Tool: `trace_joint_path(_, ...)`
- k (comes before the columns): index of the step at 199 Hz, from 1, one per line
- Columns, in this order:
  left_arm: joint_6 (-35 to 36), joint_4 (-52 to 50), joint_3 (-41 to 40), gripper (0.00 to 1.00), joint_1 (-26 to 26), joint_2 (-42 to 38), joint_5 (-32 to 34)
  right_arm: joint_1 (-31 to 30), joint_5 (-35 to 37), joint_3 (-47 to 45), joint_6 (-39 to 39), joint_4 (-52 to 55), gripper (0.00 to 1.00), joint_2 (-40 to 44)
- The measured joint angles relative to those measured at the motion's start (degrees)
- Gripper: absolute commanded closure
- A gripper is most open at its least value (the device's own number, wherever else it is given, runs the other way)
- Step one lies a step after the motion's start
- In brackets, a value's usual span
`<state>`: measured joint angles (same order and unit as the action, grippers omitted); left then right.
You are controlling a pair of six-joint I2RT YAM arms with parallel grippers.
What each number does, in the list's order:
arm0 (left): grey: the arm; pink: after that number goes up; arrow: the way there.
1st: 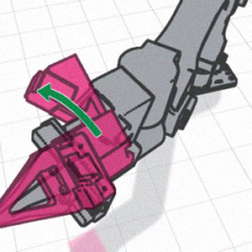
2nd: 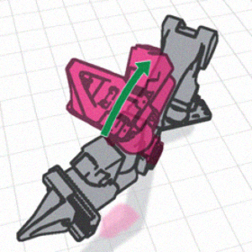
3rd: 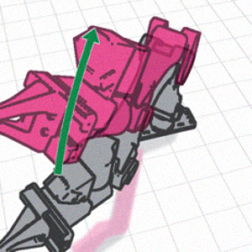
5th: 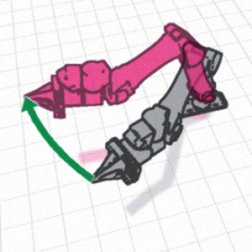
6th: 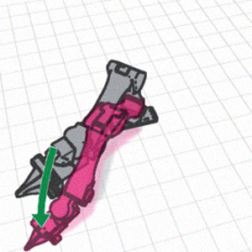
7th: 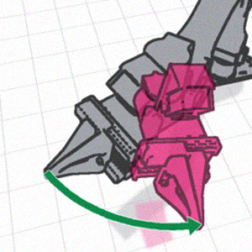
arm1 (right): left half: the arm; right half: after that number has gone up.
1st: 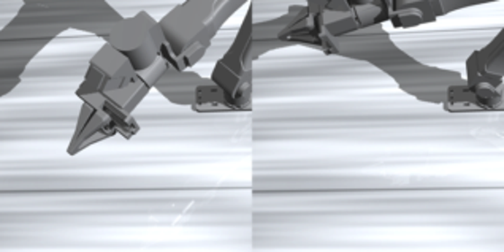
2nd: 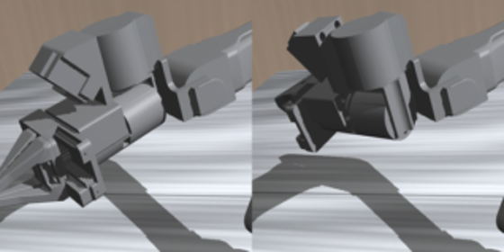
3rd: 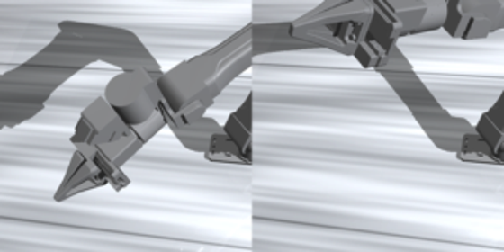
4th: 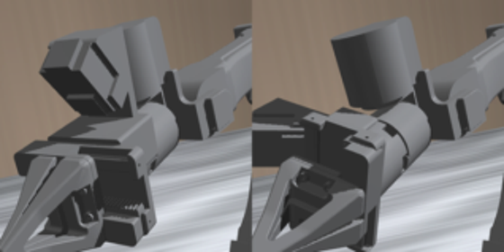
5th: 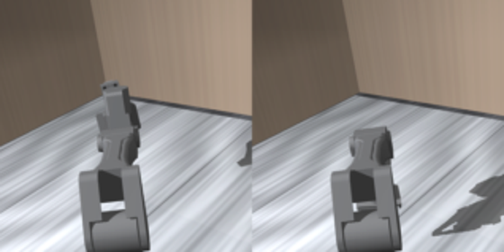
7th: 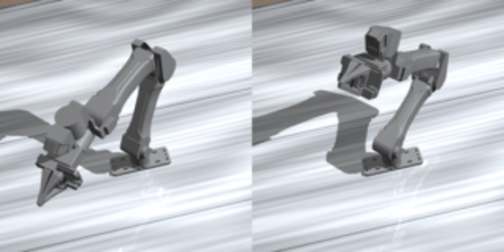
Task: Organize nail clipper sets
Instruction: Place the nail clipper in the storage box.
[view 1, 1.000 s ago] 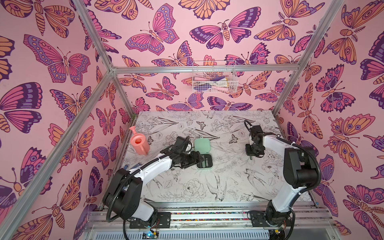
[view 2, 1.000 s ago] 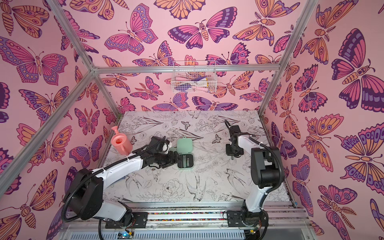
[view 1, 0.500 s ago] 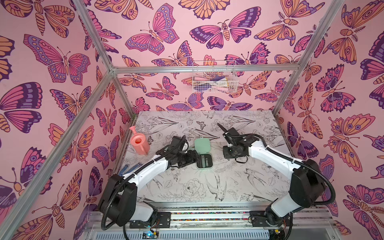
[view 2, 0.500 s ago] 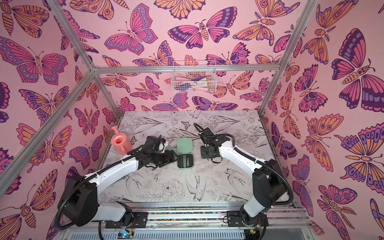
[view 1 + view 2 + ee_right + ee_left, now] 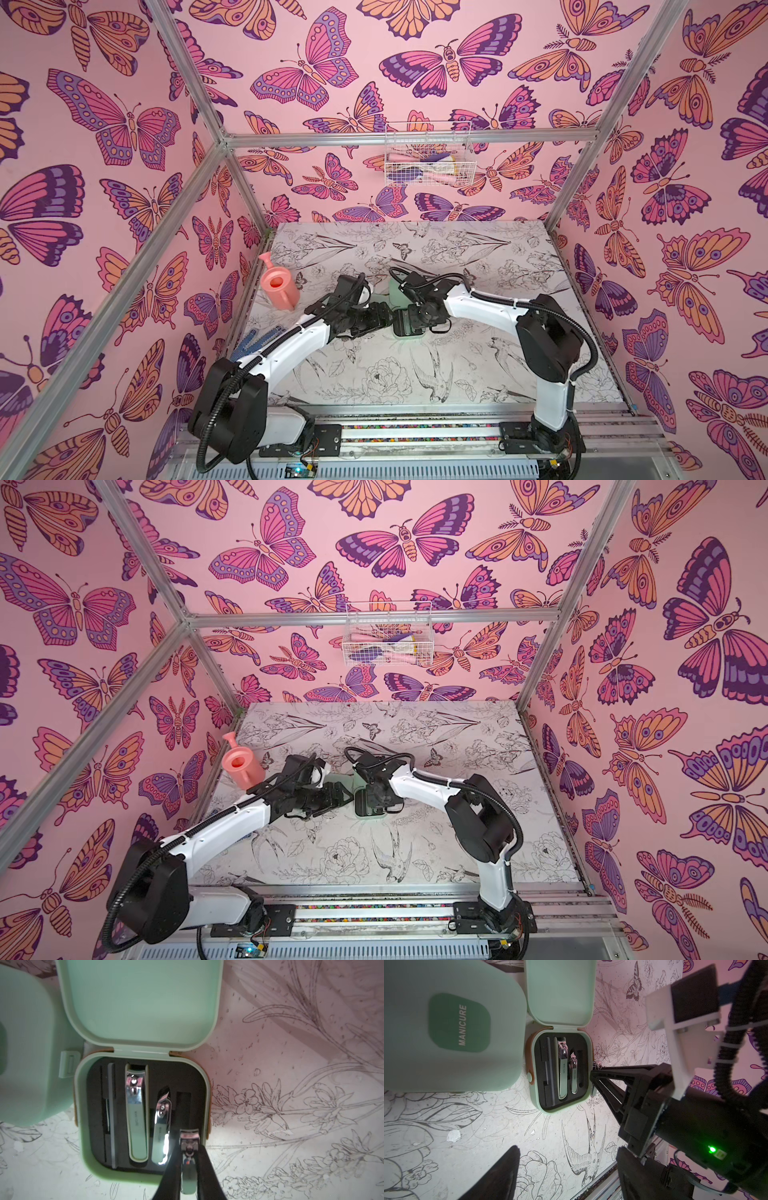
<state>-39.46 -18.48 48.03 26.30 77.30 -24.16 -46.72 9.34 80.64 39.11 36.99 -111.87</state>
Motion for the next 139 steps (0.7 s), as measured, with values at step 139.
trace_joint_path(139,0.0,0.0,-0.2,0.25,0.0,0.0,0.0,0.0,0.5,1.7,0.8,-1.7,0.92,-3.4)
